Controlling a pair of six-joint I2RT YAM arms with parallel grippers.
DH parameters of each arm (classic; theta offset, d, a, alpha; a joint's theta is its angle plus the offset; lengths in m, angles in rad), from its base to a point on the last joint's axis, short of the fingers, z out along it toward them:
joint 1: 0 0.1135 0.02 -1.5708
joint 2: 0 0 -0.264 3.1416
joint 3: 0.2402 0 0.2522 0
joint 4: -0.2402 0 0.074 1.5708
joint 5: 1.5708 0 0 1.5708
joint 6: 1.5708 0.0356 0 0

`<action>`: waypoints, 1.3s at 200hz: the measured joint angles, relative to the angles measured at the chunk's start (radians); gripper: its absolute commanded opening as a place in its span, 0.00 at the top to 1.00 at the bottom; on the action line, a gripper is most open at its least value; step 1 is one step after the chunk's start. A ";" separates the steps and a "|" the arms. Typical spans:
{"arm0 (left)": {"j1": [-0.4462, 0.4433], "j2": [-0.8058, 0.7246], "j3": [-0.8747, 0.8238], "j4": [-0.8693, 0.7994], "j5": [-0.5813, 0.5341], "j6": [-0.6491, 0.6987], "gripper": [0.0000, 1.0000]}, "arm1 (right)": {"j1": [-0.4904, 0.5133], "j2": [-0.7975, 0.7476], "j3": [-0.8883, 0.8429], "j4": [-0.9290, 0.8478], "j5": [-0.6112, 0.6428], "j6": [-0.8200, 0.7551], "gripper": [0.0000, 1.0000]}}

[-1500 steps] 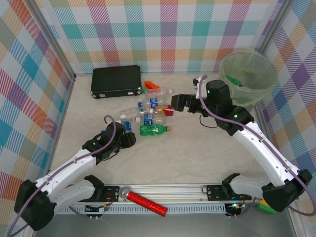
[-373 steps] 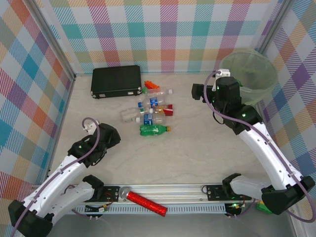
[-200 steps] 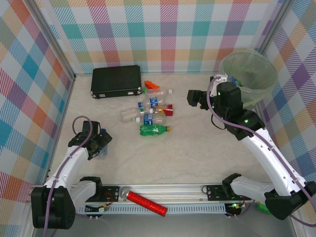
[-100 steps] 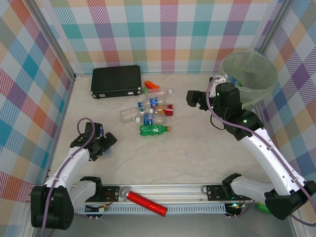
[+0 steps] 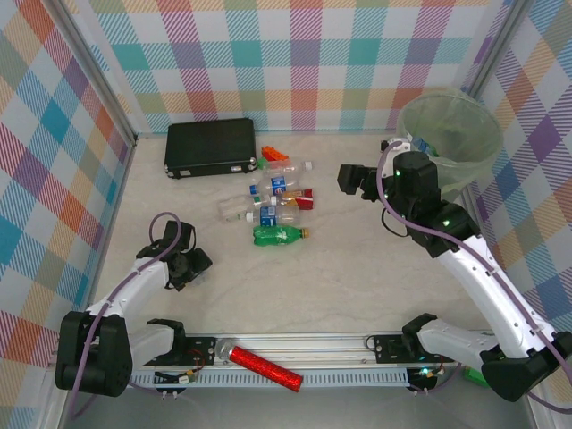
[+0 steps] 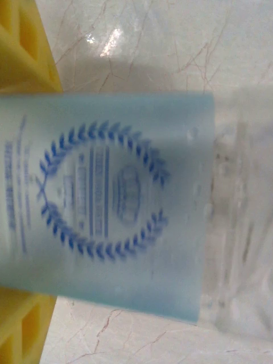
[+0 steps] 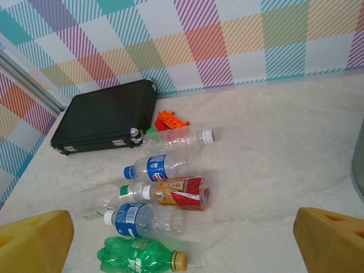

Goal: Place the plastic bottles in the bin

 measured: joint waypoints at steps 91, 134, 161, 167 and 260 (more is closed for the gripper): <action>-0.119 -0.180 0.007 -0.027 -0.019 0.024 0.40 | 0.001 0.002 -0.011 0.008 -0.095 0.055 0.01; -0.336 -0.272 0.098 -0.018 -0.074 0.080 0.40 | 0.001 0.024 -0.011 0.051 -0.262 0.090 0.09; -0.474 -0.253 0.188 0.004 -0.122 0.127 0.40 | 0.001 0.047 -0.006 0.081 -0.375 0.124 0.24; -0.503 -0.246 0.203 0.012 -0.127 0.136 0.40 | 0.001 0.058 -0.001 0.084 -0.403 0.132 0.27; -0.866 -0.113 0.346 0.159 -0.213 0.315 0.40 | 0.018 0.243 0.102 0.098 -0.714 0.223 0.49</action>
